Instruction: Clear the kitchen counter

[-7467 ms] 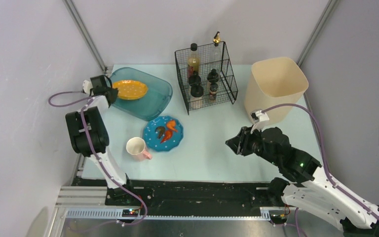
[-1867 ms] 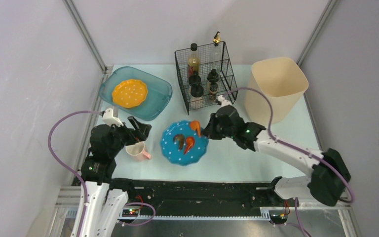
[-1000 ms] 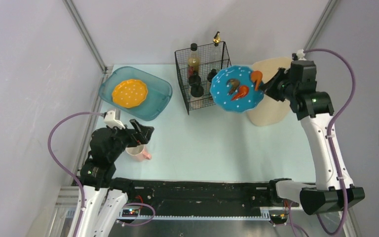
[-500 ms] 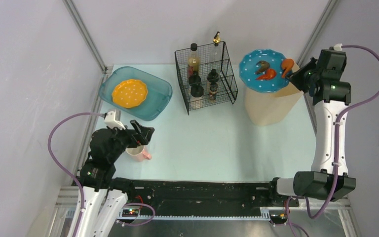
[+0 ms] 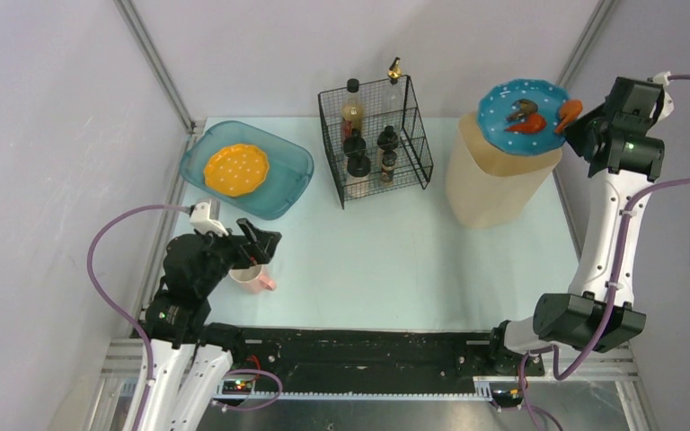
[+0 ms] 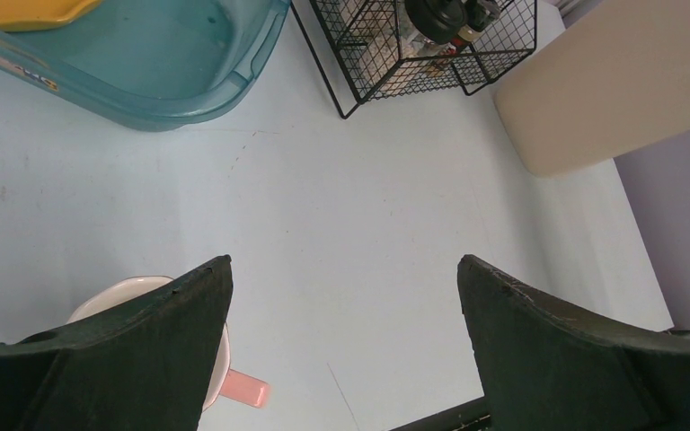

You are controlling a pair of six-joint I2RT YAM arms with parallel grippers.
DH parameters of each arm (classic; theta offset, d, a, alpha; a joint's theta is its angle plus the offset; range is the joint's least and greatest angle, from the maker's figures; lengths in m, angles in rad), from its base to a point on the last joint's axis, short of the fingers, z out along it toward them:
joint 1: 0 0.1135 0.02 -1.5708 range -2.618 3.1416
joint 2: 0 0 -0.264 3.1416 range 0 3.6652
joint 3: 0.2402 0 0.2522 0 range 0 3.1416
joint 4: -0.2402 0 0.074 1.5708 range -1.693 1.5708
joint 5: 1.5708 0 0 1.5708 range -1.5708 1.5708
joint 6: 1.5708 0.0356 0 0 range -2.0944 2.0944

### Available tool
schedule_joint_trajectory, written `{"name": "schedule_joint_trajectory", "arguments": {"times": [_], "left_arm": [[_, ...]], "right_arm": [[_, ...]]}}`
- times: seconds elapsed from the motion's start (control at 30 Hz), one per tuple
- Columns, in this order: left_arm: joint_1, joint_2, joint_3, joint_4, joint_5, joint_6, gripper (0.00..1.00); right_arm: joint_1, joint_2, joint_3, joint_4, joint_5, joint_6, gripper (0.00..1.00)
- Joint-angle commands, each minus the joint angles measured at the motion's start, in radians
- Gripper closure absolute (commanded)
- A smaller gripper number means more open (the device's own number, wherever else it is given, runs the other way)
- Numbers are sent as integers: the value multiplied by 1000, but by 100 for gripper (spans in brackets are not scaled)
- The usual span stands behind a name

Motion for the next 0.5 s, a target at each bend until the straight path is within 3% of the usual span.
{"name": "schedule_joint_trajectory", "arguments": {"times": [0.0, 0.27, 0.47], "left_arm": [[-5, -10, 0, 15, 18, 19, 0], [-5, -3, 0, 14, 28, 20, 0], [-6, -4, 1, 14, 32, 20, 0]], "right_arm": [[-11, -27, 86, 124, 103, 1, 100], [1, -20, 77, 154, 214, -95, 100], [76, -12, 73, 189, 374, -201, 100]]}}
